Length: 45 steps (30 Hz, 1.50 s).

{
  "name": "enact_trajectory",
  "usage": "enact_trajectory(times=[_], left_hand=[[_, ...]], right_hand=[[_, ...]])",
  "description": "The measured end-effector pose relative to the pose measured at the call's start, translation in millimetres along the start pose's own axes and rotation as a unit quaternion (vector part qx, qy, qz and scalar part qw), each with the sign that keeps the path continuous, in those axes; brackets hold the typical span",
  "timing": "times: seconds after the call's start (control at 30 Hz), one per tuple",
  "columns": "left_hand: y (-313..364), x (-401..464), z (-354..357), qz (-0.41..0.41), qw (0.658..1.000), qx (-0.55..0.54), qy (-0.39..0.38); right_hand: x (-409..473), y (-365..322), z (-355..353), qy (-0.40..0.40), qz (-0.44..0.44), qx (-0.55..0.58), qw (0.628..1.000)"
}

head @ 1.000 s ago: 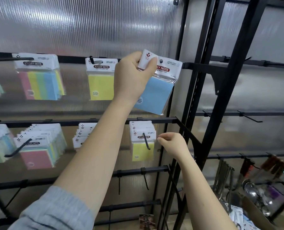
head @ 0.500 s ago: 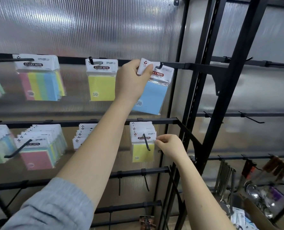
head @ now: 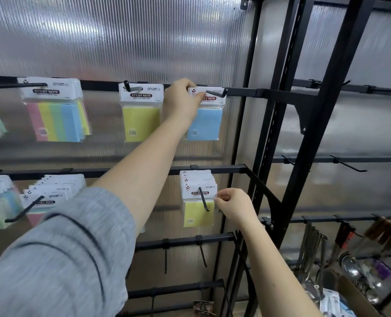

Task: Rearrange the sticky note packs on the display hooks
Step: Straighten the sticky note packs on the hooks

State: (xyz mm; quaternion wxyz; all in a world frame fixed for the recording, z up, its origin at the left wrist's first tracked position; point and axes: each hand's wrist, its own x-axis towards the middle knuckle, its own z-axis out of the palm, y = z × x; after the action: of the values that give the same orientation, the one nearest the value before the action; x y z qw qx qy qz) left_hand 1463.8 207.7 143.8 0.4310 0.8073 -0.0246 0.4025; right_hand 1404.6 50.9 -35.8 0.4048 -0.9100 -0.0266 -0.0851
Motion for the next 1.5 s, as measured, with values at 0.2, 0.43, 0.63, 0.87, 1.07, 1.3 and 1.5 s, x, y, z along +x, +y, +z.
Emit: enact_trajectory(times=[0.2, 0.43, 0.63, 0.87, 1.07, 1.3, 1.5], left_hand=[[-2, 5, 7, -0.021, 0.999, 0.022, 0.011], [-4, -3, 6, -0.049, 0.999, 0.02, 0.009], [-2, -10, -12, -0.096, 0.991, 0.093, -0.029], [-4, -33, -37, -0.11, 0.977, 0.155, -0.092], [-9, -55, -54, -0.14, 0.966, 0.172, -0.136], [-25, -84, -94, -0.197, 0.961, 0.147, -0.123], [-59, -107, -124, -0.255, 0.957, 0.088, -0.103]], right_hand=[[1, 0, 1, 0.003, 0.0, -0.002, 1.0], [3, 0, 3, -0.003, 0.008, -0.004, 1.0], [-2, -3, 3, -0.007, 0.019, 0.006, 1.0], [-7, -6, 11, 0.004, 0.036, 0.056, 0.998], [-7, -5, 24, 0.05, 0.08, 0.12, 0.988], [-22, -10, 37, 0.005, 0.092, 0.199, 0.976], [-38, -27, 39, 0.056, 0.089, 0.221, 0.97]])
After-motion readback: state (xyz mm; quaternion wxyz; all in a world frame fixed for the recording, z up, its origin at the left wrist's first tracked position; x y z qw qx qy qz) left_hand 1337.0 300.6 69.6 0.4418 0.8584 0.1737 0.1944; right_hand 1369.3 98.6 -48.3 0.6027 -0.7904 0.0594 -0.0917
